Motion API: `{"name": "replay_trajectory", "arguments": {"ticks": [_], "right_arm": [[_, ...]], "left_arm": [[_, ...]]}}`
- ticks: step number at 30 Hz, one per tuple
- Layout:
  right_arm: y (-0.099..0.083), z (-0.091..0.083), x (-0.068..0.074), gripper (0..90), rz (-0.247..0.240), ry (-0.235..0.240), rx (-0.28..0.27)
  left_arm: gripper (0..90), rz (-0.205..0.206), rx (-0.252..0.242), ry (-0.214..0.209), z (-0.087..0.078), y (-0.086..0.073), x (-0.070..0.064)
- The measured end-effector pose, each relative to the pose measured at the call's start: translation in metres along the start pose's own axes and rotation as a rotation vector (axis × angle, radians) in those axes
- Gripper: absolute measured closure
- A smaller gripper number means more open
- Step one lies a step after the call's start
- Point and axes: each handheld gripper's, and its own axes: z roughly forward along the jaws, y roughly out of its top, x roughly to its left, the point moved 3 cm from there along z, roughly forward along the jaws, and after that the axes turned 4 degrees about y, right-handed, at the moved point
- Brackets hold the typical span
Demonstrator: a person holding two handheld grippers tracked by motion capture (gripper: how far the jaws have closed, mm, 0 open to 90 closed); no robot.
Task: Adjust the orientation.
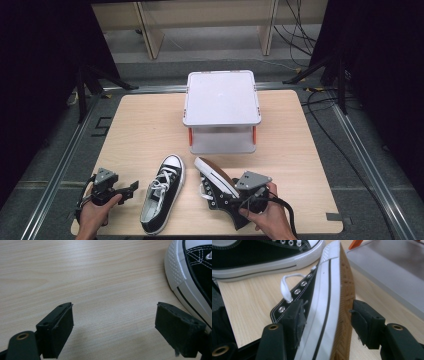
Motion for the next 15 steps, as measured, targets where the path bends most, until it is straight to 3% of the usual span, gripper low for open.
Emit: {"name": "replay_trajectory", "arguments": {"ticks": [8,14,15], "right_arm": [[-0.001,-0.001,-0.001,56.0,0.045,0.020,0.020],[-0.004,-0.010,-0.012,58.4,0.102,0.014,-0.002],[-0.005,-0.014,-0.018,64.6,0.114,0.004,-0.016]], "left_arm": [[14.8,-0.003,0.000,0.001,0.000,0.000,0.000],[14.8,0.006,-0.002,0.006,-0.001,0.001,0.000],[14.8,0.003,-0.003,-0.001,-0.001,0.000,0.000]]}}
